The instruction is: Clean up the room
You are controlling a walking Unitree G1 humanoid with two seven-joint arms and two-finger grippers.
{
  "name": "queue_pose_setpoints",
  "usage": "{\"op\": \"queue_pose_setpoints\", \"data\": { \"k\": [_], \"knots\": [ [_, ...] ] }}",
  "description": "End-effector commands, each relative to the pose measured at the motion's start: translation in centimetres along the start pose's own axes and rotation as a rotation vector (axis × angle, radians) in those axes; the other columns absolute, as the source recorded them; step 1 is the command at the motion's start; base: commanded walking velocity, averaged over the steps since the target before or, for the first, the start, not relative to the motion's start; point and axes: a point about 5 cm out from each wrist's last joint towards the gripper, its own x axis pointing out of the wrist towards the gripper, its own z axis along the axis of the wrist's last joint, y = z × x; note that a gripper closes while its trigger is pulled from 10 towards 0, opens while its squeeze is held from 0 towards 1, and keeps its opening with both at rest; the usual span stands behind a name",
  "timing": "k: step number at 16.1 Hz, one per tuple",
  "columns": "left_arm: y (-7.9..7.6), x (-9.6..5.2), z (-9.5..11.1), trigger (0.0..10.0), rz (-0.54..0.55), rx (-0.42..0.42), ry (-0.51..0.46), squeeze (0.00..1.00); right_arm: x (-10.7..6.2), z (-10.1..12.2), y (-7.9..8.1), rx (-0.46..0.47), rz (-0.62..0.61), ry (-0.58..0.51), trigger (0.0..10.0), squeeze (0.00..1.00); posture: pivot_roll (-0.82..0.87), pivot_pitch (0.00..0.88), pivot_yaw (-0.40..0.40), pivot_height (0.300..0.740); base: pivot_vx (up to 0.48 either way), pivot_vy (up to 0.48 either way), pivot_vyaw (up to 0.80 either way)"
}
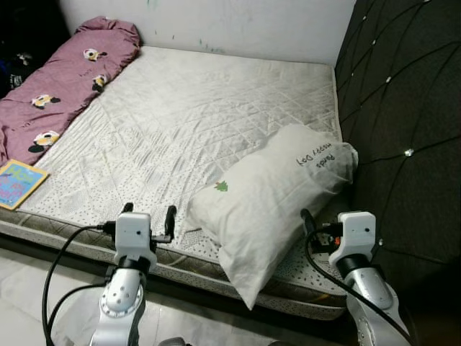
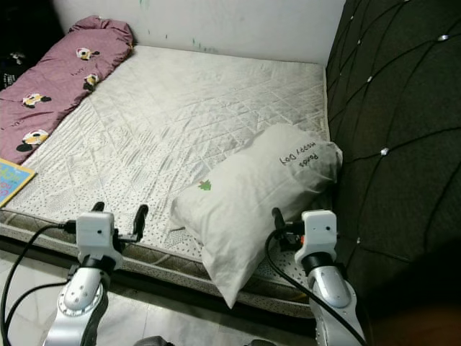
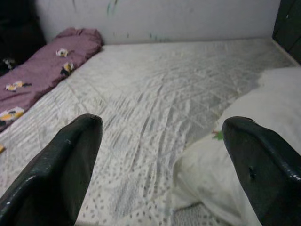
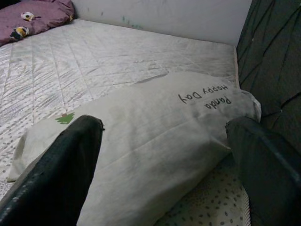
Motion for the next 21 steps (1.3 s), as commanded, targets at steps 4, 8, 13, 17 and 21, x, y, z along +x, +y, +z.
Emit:
{"op": "queue_pose_setpoints", "data": {
  "k": [4, 8, 13, 17, 21],
  "knots": [
    [0.5, 0.5, 0.2, 10.0, 0.006, -0.001, -0.003, 0.0, 1.1, 1.2, -0.2, -0.002, 0.027, -0.035, 10.0, 0.0, -0.04, 0.0, 0.014, 0.74, 0.0, 0.0, -0.8],
    [0.1, 0.3, -0.1, 10.0, -0.002, -0.023, 0.014, 0.0, 1.1, 1.1, -0.2, 0.001, 0.031, -0.025, 10.0, 0.0, -0.04, 0.0, 0.013, 0.74, 0.0, 0.0, -0.8],
    [-0.4, 0.3, 0.1, 10.0, -0.062, -0.041, 0.0, 0.0, 1.1, 1.2, 0.0, -0.012, 0.046, -0.039, 10.0, 0.0, -0.04, 0.0, 0.005, 0.74, 0.0, 0.0, -0.32],
    [-0.5, 0.1, 0.1, 10.0, -0.074, -0.049, -0.002, 0.0, 1.4, 1.3, -0.3, -0.061, 0.018, -0.042, 10.0, 0.0, -0.04, 0.0, -0.002, 0.74, 0.061, 0.0, 0.0],
    [-0.5, 0.1, 0.1, 10.0, -0.082, -0.049, -0.001, 0.0, 1.4, 1.1, -0.5, -0.035, -0.002, -0.035, 10.0, 0.0, -0.04, 0.0, 0.001, 0.74, 0.122, 0.0, 0.0]
  ]
}}
